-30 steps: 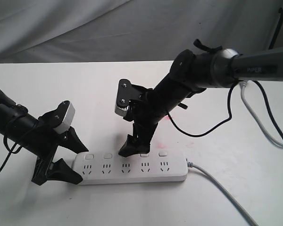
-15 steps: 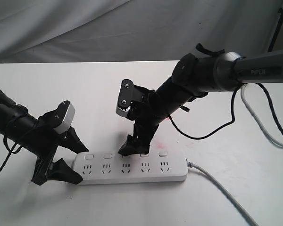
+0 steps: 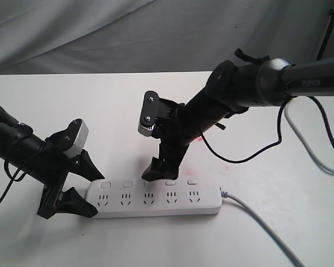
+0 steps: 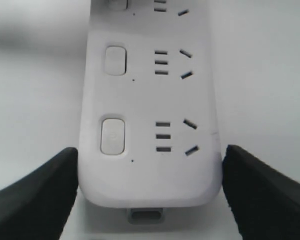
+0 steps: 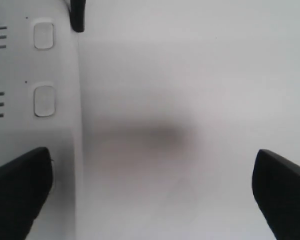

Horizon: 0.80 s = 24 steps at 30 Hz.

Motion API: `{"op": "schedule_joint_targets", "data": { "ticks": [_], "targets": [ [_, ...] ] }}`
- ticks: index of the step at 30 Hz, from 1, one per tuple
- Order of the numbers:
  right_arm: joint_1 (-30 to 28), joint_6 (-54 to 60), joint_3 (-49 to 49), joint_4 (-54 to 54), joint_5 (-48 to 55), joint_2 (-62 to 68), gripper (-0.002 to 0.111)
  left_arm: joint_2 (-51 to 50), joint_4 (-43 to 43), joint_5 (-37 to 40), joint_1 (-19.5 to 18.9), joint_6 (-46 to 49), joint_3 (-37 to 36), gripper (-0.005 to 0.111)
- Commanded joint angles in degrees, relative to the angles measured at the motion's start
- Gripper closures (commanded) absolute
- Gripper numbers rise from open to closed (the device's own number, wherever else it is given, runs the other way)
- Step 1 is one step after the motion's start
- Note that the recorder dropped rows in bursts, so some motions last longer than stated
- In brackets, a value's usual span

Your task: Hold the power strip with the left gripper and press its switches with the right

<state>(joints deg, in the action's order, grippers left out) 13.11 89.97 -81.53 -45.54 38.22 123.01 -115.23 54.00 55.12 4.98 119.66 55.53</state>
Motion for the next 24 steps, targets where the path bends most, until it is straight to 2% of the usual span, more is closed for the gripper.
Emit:
{"op": "schedule_joint_targets", "data": {
  "ticks": [1, 17, 24],
  "targets": [
    [0.16, 0.81, 0.37, 0.37, -0.5, -3.21, 0.003, -0.2, -1.15, 0.13, 0.36, 0.31, 0.07, 0.056],
    [0.04, 0.59, 0.37, -0.18, 0.39, -3.92, 0.003, -0.2, -1.15, 0.13, 0.36, 0.31, 0.07, 0.056],
    [0.04, -2.61, 0.37, 4.01, 0.52, -3.92, 0.003, -0.2, -1.15, 0.13, 0.36, 0.31, 0.07, 0.056]
  ]
}}
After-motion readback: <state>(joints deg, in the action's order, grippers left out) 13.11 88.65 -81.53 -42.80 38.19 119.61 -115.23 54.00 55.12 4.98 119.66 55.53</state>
